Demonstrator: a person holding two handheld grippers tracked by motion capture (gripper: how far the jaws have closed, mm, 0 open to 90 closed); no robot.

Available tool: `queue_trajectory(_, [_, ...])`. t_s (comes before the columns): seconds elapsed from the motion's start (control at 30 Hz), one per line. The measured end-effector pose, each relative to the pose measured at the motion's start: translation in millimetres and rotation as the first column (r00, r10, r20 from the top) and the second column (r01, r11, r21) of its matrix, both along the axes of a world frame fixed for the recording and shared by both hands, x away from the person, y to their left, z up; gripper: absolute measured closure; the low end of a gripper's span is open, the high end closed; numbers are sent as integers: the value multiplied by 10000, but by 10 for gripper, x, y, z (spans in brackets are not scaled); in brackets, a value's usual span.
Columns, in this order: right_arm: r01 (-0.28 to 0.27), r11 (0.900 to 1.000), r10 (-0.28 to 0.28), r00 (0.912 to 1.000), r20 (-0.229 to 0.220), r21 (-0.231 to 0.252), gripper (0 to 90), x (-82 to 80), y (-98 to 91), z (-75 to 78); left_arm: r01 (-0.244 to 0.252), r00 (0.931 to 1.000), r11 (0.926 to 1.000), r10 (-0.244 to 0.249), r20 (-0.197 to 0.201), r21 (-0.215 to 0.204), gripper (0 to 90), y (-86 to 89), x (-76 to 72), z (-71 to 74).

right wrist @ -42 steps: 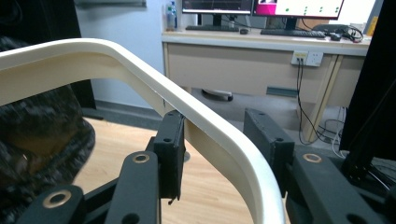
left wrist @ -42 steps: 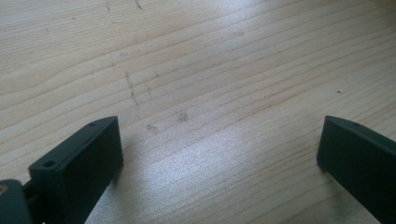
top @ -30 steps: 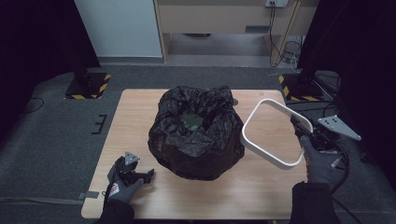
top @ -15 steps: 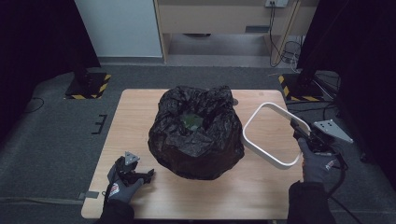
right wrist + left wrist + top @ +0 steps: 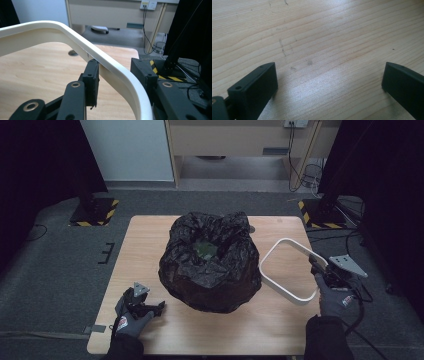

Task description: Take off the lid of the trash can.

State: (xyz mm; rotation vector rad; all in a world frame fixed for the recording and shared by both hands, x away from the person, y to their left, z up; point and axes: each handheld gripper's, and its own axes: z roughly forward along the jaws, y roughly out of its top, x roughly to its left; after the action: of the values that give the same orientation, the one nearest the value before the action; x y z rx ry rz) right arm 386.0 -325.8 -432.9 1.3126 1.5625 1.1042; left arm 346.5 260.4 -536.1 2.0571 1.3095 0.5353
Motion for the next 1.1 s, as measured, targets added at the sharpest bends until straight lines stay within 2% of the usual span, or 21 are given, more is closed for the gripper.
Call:
queue_trajectory(0.27, [-100,9996,85,9981,-618,-247,595,13,41,-290,-36,10000,10000,36,23,-35,0,-3,0,-2])
queue_trajectory(0.3, [-122,9995,96,9962,-871,-290,595,5,52,-312,-35,10000,10000,35,30,-32,0,-3,0,-2])
queue_trajectory(0.5, [-319,9984,262,9927,-1177,-466,595,31,103,-413,-31,10000,10000,31,6,-20,0,-2,0,0])
queue_trajectory(0.53, [-380,9977,295,9890,-1450,-558,594,40,118,-469,-57,10000,10000,57,25,-52,0,-5,0,-2])
queue_trajectory(0.77, [-702,9954,567,9800,-1909,-648,593,45,151,-585,-29,10000,10000,29,18,-62,0,-1,1,-1])
queue_trajectory(0.8, [-693,9962,576,9787,-1972,-530,593,43,163,-604,-26,10000,10000,26,19,-62,0,0,2,-1])
queue_trajectory(0.93, [-873,9938,685,9682,-2408,-684,592,62,147,-700,-26,10000,10000,26,18,-63,0,0,1,-1])
queue_trajectory(1.1, [-879,9948,706,9596,-2722,-516,591,69,120,-779,-23,10000,10000,23,21,-70,0,1,1,-1])
